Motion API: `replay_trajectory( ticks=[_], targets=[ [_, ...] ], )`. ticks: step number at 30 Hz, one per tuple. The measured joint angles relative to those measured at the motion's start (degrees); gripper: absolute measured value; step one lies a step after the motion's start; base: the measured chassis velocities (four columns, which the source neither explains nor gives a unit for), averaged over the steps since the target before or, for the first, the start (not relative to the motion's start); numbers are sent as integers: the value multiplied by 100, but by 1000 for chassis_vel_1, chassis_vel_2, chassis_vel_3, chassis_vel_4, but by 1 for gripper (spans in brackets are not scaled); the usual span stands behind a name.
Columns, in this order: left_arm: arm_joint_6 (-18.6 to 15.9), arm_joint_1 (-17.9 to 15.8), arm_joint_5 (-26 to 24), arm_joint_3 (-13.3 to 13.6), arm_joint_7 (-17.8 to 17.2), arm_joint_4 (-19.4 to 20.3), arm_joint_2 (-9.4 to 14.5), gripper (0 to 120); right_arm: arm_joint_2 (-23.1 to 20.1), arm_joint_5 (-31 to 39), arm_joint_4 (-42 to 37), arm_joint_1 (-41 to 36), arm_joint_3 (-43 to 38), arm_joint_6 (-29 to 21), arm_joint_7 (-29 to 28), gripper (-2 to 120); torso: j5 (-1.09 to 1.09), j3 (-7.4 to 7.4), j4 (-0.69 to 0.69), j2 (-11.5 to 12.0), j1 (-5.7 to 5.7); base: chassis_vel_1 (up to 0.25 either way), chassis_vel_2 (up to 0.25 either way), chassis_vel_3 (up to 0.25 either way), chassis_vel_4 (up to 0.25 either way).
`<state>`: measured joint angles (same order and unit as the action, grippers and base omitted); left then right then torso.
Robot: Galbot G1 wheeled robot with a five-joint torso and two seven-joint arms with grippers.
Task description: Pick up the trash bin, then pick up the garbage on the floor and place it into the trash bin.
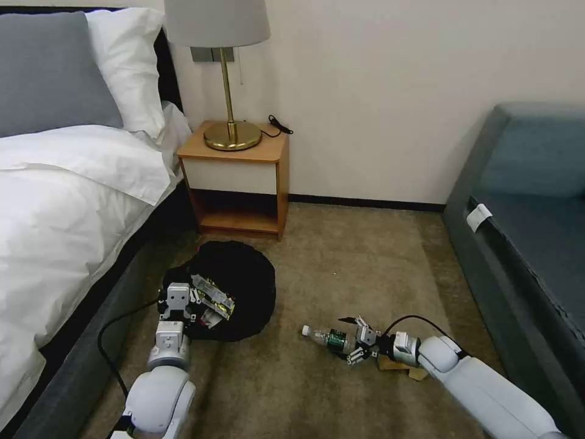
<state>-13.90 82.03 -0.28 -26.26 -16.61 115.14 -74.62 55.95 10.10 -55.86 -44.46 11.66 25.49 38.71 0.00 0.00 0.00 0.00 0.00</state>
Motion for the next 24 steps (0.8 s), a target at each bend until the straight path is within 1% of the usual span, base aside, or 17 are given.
replay_trajectory(
  ticks=[10, 13, 14, 17, 18, 24],
  targets=[
    [12, -71, -34, -16, 0, -82, 19, 3, 275, -71, 449, 313, 147, 44, 16, 100, 0, 0, 0, 0, 0, 0, 0, 0, 0],
    [13, -138, -45, -8, -6, -133, 17, 3, 595, -297, 1036, 524, 143, 190, 45, 100, 0, 0, 0, 0, 0, 0, 0, 0, 0],
    [13, -138, -45, -8, -6, -133, 17, 3, 595, -297, 1036, 524, 143, 190, 45, 100, 0, 0, 0, 0, 0, 0, 0, 0, 0],
    [13, -160, -79, -8, -11, -168, 25, 3, 835, -458, 1418, 617, 128, 276, 79, 100, 0, 0, 0, 0, 0, 0, 0, 0, 0],
    [13, -160, -79, -8, -11, -168, 25, 3, 835, -458, 1418, 617, 128, 276, 79, 100, 0, 0, 0, 0, 0, 0, 0, 0, 0],
    [18, -193, -101, -11, -16, -213, 29, 3, 1173, -688, 1841, 699, 106, 378, 81, 100, 1, 0, 0, 0, 0, 0, 0, 0, 0]
  ],
)
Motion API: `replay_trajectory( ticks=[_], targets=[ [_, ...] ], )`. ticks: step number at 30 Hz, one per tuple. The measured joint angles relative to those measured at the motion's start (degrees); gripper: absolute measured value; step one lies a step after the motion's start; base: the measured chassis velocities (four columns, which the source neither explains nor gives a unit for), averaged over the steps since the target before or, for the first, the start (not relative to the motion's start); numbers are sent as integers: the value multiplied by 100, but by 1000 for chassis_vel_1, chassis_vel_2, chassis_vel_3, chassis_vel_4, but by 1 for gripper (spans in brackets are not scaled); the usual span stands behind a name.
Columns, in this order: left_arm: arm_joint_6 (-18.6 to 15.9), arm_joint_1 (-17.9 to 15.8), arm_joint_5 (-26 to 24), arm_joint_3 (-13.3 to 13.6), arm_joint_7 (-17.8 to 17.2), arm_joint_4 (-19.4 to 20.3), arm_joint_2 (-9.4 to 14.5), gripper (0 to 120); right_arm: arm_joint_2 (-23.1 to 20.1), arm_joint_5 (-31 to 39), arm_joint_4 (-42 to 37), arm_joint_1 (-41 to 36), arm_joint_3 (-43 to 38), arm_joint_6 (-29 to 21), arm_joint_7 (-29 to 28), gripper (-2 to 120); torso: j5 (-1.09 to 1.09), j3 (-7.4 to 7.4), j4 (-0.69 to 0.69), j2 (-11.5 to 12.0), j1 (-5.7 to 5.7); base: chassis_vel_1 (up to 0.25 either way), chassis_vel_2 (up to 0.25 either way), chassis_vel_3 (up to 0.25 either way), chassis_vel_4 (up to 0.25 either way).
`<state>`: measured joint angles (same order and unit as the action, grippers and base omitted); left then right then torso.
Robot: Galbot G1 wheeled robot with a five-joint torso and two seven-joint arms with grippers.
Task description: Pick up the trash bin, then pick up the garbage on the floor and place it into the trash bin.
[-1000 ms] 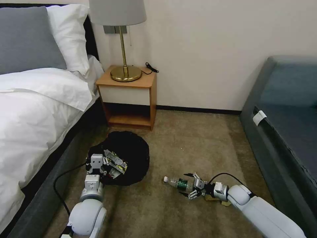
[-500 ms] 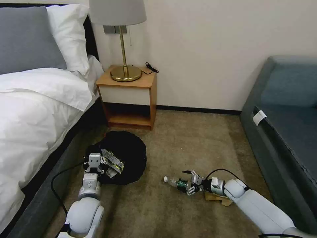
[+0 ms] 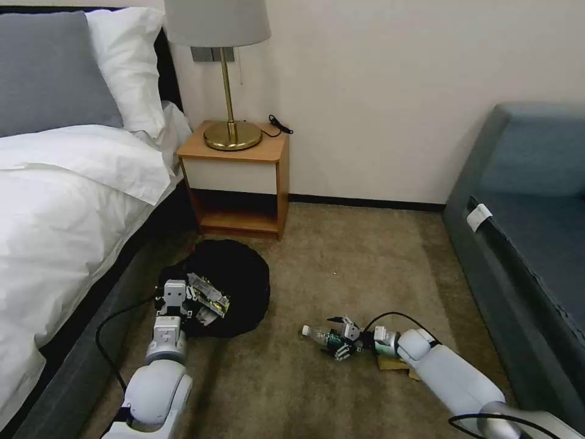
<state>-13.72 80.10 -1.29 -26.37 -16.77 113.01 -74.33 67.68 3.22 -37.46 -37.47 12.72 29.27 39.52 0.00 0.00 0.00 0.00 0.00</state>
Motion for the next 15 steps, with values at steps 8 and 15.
replay_trajectory(
  ticks=[8, 15],
  targets=[
    [19, -8, -7, 2, -2, -39, -4, 3, 256, -183, 503, 161, -117, 102, -25, 100, -1, 0, 0, 0, 0, 0, 0, 0, 0],
    [41, 33, -10, -6, -3, -41, -9, 3, 357, -362, 801, 231, -304, 170, -8, 99, -1, 0, 0, 0, 0, 0, 0, 0, 0]
  ],
)
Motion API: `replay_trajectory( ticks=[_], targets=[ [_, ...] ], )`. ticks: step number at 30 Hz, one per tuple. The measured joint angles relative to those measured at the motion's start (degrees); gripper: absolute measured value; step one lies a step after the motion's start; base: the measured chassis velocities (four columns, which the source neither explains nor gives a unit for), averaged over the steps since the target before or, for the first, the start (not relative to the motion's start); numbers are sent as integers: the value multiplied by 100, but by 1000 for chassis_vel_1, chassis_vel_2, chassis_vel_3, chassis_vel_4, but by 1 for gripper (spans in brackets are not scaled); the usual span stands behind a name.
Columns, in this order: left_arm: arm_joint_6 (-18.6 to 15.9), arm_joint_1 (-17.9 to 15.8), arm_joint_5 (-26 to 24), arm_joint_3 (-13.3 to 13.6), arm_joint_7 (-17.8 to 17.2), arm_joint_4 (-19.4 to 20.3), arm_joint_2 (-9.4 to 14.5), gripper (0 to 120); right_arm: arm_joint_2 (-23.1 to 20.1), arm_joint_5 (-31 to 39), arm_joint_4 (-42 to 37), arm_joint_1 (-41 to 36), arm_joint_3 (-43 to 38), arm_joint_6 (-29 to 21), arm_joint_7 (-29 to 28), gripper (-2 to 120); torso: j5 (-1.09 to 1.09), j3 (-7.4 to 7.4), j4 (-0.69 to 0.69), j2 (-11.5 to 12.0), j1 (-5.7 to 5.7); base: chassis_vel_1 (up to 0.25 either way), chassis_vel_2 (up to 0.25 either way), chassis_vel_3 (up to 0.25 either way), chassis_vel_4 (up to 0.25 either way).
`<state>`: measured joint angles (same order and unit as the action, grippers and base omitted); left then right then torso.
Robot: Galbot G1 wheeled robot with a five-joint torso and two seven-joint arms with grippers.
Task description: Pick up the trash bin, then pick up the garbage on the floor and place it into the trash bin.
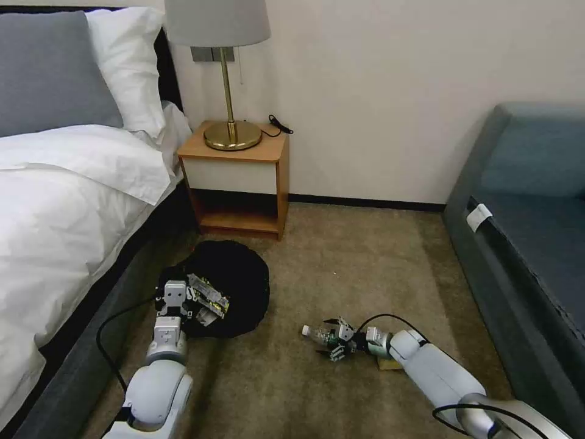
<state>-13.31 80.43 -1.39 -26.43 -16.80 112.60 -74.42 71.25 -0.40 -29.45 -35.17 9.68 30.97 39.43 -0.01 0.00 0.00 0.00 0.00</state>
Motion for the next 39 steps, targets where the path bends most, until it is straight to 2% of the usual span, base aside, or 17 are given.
replay_trajectory(
  ticks=[2, 4, 6, 8, 9, 10, 12, 14, 15, 16, 18, 23, 32, 39],
  targets=[
    [3, 11, 0, -1, 0, 1, 0, 3, -8, -1, -2, -9, -37, 3, 37, 90, 0, 0, 0, 0, 0, 0, 0, 0, 0],
    [3, 12, 0, -1, 0, 2, 0, 3, -10, 0, -5, -15, -43, 4, 47, 87, 0, 0, 0, 0, 0, 0, 0, 0, 0],
    [4, 18, 0, 0, 0, 9, -2, 3, -20, 4, -31, -39, -62, 7, 77, 77, 1, 0, 0, 0, 0, 0, 0, 0, 0],
    [4, 20, 0, 0, -1, 14, -2, 3, -22, 5, -36, -43, -71, 9, 83, 74, 0, 0, 0, 0, 0, 0, 0, 0, 0],
    [4, 22, 0, 1, -2, 28, 2, 3, -22, 6, -43, -53, -100, 19, 97, 65, 1, 0, 0, 0, 0, 0, 0, 0, 0],
    [4, 22, 0, 1, -2, 28, 2, 3, -22, 6, -43, -53, -100, 19, 97, 65, 1, 0, 0, 0, 0, 0, 0, 0, 0],
    [4, 26, 0, 0, -2, 46, 16, 3, -22, 7, -43, -65, -129, 35, 106, 54, 1, 0, 0, 0, 0, 0, 0, 0, 0],
    [4, 27, 0, 0, -3, 48, 20, 3, -22, 7, -43, -67, -135, 38, 109, 52, 1, 0, 0, 0, 0, 0, 0, 0, 0],
    [4, 30, -1, -1, -3, 53, 30, 3, -22, 7, -43, -76, -156, 48, 123, 44, 1, 0, 0, 0, 0, 0, 0, 0, 0],
    [4, 30, -1, -1, -3, 53, 30, 3, -22, 7, -43, -76, -156, 48, 123, 44, 1, 0, 0, 0, 0, 0, 0, 0, 0],
    [4, 33, -2, -1, -3, 57, 35, 3, -25, 12, -43, -84, -172, 66, 137, 33, 1, 0, 0, 0, 0, 0, 0, 0, 0],
    [4, 33, -8, 2, -3, 62, 46, 3, -37, 16, -52, -107, -206, 96, 156, 22, 1, 0, 0, 0, 0, 0, 0, 0, 0],
    [4, 42, -13, 4, 0, 82, 78, 3, -47, 22, -75, -126, -322, 149, 179, 20, 1, 0, 0, 0, 0, 0, 0, 0, 0],
    [25, 42, -9, 38, 2, 72, 107, 3, 115, 7, 59, -102, -617, 305, 212, 20, 0, 0, 0, 0, 0, 0, 0, 0, 0]
  ],
)
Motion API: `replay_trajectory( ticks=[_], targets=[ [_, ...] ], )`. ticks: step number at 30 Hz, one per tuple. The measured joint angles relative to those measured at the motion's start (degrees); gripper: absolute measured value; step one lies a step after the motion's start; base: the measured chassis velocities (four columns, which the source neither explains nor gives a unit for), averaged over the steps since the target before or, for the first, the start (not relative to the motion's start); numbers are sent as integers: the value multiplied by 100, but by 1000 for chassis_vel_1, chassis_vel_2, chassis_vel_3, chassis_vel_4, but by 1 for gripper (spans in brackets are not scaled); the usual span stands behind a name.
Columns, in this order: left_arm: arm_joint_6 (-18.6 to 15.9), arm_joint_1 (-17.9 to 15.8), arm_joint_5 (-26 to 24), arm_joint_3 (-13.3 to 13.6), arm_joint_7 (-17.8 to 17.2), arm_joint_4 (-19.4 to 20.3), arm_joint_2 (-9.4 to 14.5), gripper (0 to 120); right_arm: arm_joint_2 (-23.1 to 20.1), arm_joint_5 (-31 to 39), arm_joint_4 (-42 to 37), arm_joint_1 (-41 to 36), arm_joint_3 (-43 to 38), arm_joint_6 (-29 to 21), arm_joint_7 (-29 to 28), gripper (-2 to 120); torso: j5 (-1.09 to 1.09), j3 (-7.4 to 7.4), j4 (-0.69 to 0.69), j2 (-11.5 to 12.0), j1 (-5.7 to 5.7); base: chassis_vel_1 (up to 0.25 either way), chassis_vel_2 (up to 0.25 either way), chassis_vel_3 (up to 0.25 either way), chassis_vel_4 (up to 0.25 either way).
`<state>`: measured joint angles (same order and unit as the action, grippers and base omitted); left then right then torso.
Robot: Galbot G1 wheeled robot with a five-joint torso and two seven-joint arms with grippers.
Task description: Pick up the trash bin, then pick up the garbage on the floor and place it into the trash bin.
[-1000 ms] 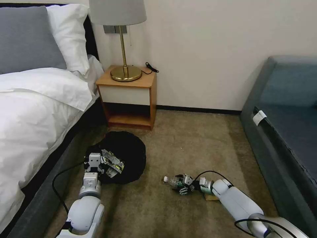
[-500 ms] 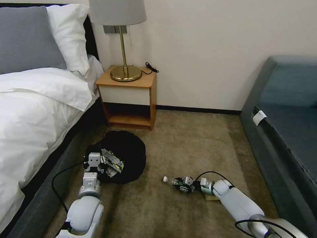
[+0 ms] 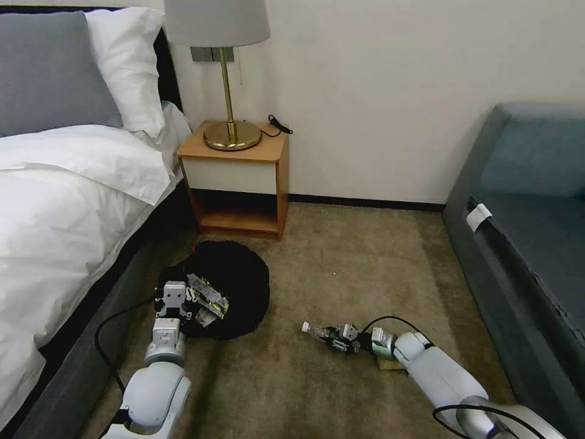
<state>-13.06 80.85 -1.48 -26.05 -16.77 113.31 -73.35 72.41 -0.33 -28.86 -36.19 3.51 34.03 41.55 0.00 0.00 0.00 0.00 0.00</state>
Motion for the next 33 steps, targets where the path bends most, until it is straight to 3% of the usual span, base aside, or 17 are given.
replay_trajectory(
  ticks=[13, 22, 33],
  targets=[
    [-13, 43, 0, 0, -15, 105, 96, 3, -32, 427, -839, -192, -486, -77, -7, 20, 0, 0, 0, 0, 0, 0, 0, 0, 0],
    [165, 137, 82, 54, -27, 113, 6, 3, -114, 1288, -1775, -340, -999, -413, -90, 20, 0, 0, -1, 0, 0, 0, 0, 0, 0],
    [215, 118, 154, 171, -50, 90, -121, 3, -333, 2357, -3767, -1068, -1189, -864, -299, 20, -1, 0, 0, 0, 0, 0, 0, 0, 0]
  ],
)
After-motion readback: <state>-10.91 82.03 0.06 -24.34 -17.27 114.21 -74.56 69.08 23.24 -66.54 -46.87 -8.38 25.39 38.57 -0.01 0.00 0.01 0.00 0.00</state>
